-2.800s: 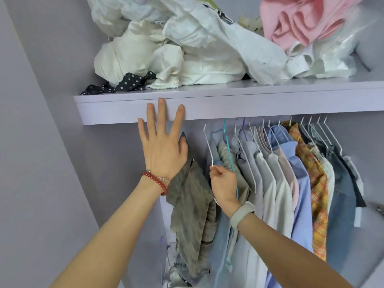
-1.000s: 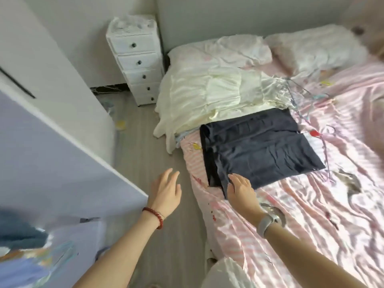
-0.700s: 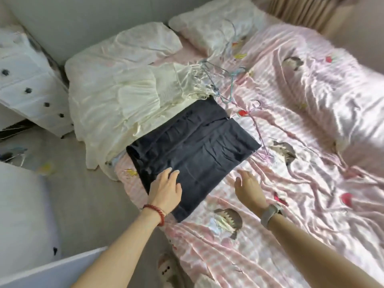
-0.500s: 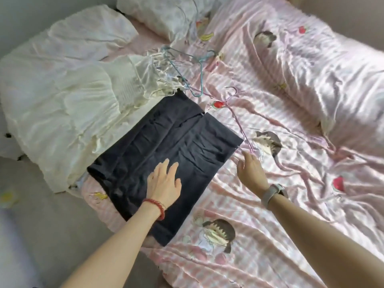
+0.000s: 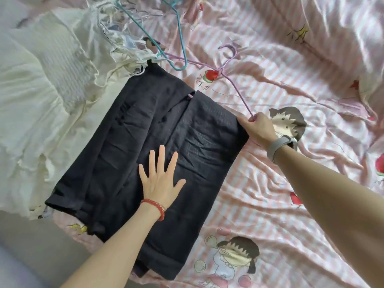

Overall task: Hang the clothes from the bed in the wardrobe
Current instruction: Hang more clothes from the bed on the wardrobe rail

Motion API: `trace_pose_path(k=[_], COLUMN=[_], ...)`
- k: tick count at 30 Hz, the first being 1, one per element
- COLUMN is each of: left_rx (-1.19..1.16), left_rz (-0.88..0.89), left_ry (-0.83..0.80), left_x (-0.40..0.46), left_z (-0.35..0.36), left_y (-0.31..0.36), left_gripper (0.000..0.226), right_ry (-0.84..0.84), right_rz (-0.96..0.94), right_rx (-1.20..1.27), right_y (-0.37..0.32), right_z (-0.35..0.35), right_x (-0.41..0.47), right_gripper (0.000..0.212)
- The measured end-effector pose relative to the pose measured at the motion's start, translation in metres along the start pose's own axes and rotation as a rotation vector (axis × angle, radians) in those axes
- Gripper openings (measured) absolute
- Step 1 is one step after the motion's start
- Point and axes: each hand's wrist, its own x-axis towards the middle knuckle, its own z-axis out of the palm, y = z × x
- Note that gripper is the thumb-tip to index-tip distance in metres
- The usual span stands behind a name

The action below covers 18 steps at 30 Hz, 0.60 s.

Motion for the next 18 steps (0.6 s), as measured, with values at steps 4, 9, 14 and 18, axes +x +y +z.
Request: trace_pose_path(k=[4, 9, 14, 18], left_rx=[0.007, 0.034, 0.038, -0.047], left_rz=[-0.007, -0.022, 0.006, 0.075], left_ry=[-0.007, -0.027, -0.047, -0.105], left_x=[0.000, -0.001, -0.009, -0.027], left_z=[-0.001, -0.005, -0.018, -0.031], left_y=[0.001, 0.005, 0.007, 0.008], left_gripper=[0.080, 0.079, 0.074, 0.068], right_ry=[-0.032, -0.031, 0.058, 0.132], right_rz=[-0.003, -0.008, 0.027, 0.155], right_rx=[0.119, 0.180, 0.277, 0.494], right_y=[0.006, 0.006, 0.019, 0.057], right_z=[0.006, 0.005, 0.005, 0.000], right_x=[-0.002, -0.004, -0.048, -0.105], right_gripper=[0.031, 0.028, 0.025, 0.012])
